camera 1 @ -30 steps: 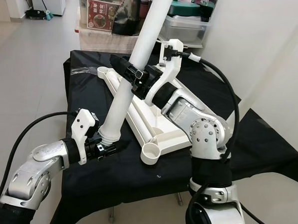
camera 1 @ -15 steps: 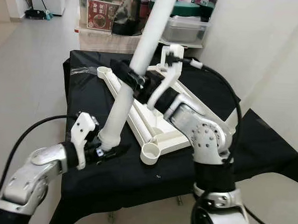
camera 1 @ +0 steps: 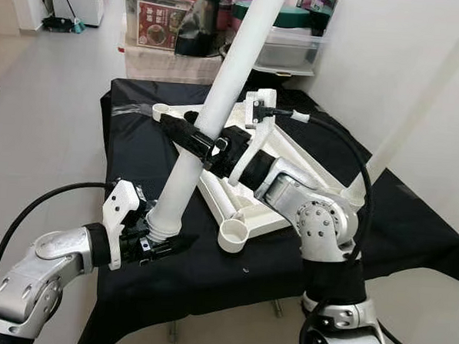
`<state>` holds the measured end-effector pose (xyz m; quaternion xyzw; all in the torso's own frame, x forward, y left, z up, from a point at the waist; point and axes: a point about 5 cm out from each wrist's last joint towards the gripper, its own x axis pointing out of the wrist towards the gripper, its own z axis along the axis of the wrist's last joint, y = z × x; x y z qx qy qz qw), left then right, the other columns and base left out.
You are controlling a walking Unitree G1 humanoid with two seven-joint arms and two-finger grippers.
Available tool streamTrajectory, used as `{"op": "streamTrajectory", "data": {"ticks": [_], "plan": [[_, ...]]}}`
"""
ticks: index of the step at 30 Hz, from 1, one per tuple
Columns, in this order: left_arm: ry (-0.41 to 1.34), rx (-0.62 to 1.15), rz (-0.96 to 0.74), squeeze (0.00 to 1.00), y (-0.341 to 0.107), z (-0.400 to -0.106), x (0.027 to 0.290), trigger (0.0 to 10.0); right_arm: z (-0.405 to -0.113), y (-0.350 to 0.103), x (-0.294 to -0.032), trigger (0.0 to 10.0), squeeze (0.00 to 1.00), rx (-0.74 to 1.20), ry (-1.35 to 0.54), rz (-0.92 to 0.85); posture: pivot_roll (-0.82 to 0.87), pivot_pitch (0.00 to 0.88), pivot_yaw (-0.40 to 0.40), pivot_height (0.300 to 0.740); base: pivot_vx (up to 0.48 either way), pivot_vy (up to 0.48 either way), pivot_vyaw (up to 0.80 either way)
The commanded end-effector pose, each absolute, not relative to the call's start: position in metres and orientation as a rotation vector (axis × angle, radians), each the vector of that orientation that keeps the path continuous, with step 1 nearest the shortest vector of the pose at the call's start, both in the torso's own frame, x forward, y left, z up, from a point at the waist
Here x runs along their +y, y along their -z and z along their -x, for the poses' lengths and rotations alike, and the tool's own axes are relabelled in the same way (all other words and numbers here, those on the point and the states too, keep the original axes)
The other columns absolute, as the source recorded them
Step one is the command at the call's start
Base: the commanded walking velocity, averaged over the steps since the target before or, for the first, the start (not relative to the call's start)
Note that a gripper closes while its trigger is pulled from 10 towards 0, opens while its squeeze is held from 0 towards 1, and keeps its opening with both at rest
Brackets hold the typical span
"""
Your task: Building children table
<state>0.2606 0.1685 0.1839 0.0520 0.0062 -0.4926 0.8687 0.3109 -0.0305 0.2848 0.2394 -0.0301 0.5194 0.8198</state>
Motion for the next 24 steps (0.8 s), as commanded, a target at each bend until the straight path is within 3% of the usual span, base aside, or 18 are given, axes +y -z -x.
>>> {"op": "streamTrajectory", "data": {"ticks": [1, 12, 18, 19, 21, 22, 23, 24], "plan": [[1.087, 0.010, -0.132, 0.00, -0.185, -0.256, 0.162, 0.0, -0.307, -0.283, -0.027, 10.0, 0.00, -0.041, -1.138, -0.543, 0.14, 0.000, -0.141, 0.740, 0.000, 0.000, 0.00], [1.184, 0.040, -0.127, 0.00, -0.182, -0.247, 0.154, 0.0, -0.279, -0.280, -0.020, 10.0, 0.00, -0.060, -1.387, -0.562, 0.15, 0.000, -0.140, 0.740, 0.000, 0.000, 0.00], [1.205, 0.054, -0.122, 0.00, -0.180, -0.242, 0.152, 0.0, -0.282, -0.281, -0.021, 10.0, 0.00, -0.079, -1.394, -0.538, 0.15, 0.000, -0.144, 0.740, 0.000, 0.000, 0.00], [1.206, 0.056, -0.119, 0.00, -0.180, -0.241, 0.152, 0.0, -0.284, -0.281, -0.021, 8.0, 0.00, -0.084, -1.385, -0.536, 0.15, 0.000, -0.146, 0.740, 0.000, 0.000, 0.00], [1.209, 0.061, -0.115, 0.00, -0.178, -0.239, 0.152, 0.0, -0.285, -0.281, -0.022, 8.0, 0.00, -0.086, -1.381, -0.536, 0.15, 0.000, -0.146, 0.740, 0.000, 0.000, 0.00], [1.216, 0.067, -0.113, 0.00, -0.177, -0.237, 0.152, 0.0, -0.286, -0.282, -0.023, 5.1, 0.00, -0.090, -1.378, -0.533, 0.15, 0.000, -0.146, 0.740, 0.000, 0.000, 0.00], [1.216, 0.067, -0.113, 0.00, -0.177, -0.237, 0.152, 0.0, -0.286, -0.282, -0.023, 5.1, 0.00, -0.090, -1.378, -0.533, 0.15, 0.000, -0.146, 0.740, 0.000, 0.000, 0.00], [1.225, 0.075, -0.111, 0.00, -0.176, -0.235, 0.151, 0.0, -0.286, -0.281, -0.024, 0.0, 0.00, -0.094, -1.382, -0.537, 0.15, 0.000, -0.147, 0.740, 0.000, 0.000, 0.00]]}}
